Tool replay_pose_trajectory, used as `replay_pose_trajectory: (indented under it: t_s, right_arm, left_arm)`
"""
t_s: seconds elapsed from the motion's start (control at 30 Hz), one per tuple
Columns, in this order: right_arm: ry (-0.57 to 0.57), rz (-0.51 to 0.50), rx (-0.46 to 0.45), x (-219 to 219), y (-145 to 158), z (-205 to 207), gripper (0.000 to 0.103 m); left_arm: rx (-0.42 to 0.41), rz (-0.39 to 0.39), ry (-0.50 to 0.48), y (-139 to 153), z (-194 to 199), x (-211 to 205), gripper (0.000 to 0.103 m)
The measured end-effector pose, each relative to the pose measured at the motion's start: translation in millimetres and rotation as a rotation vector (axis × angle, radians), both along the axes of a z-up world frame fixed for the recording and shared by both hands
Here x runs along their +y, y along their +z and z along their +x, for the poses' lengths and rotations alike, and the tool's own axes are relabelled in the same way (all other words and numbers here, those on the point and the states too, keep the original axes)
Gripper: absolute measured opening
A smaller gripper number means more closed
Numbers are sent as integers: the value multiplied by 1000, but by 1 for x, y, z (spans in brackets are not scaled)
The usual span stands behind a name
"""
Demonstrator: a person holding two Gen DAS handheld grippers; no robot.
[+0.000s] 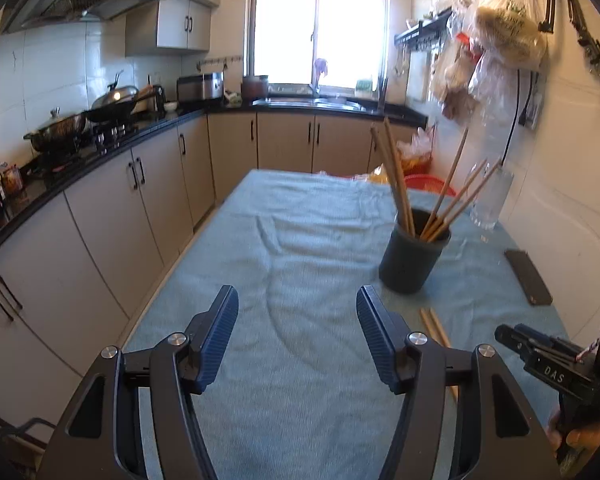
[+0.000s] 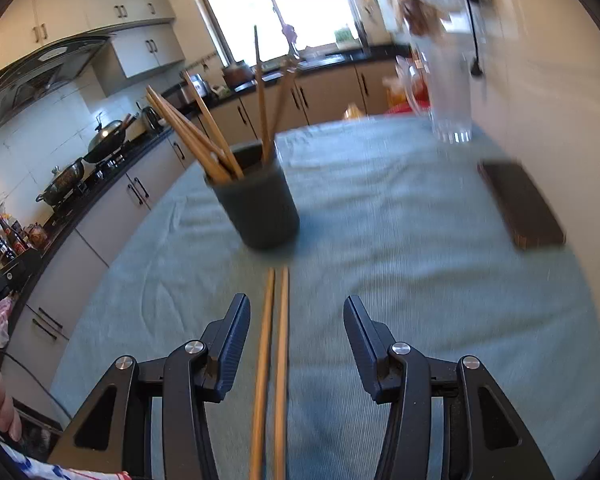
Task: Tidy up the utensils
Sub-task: 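Lower the right tool to the towel and close it on a chopstick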
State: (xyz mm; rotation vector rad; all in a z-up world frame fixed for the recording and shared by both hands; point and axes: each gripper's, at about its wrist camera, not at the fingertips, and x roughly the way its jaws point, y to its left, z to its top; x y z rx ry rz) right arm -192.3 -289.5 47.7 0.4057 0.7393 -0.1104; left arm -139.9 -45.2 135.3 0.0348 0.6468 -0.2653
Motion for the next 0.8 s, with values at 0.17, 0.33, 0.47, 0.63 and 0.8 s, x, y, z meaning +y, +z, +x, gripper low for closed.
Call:
replay_pose_trajectory:
  t_s: [0.17, 0.33, 0.47, 0.63, 0.8]
  right_arm:
    - [-3, 17, 45, 9, -21, -6, 52]
    - [40, -7, 73, 22, -29, -4, 52]
    - [69, -35, 96, 32, -37, 0, 42]
    - [66, -97, 141, 41, -47, 4, 31]
    - [49, -182, 187, 46, -50, 10, 19]
  left_arm:
    - [59, 4, -28, -15, -2, -3, 60]
    - [67, 18, -50, -21, -8, -8, 61]
    - [87, 13, -55, -25, -8, -10, 61]
    - [117, 13, -65, -32, -6, -12, 61]
    - [132, 22, -77, -37, -4, -18, 61]
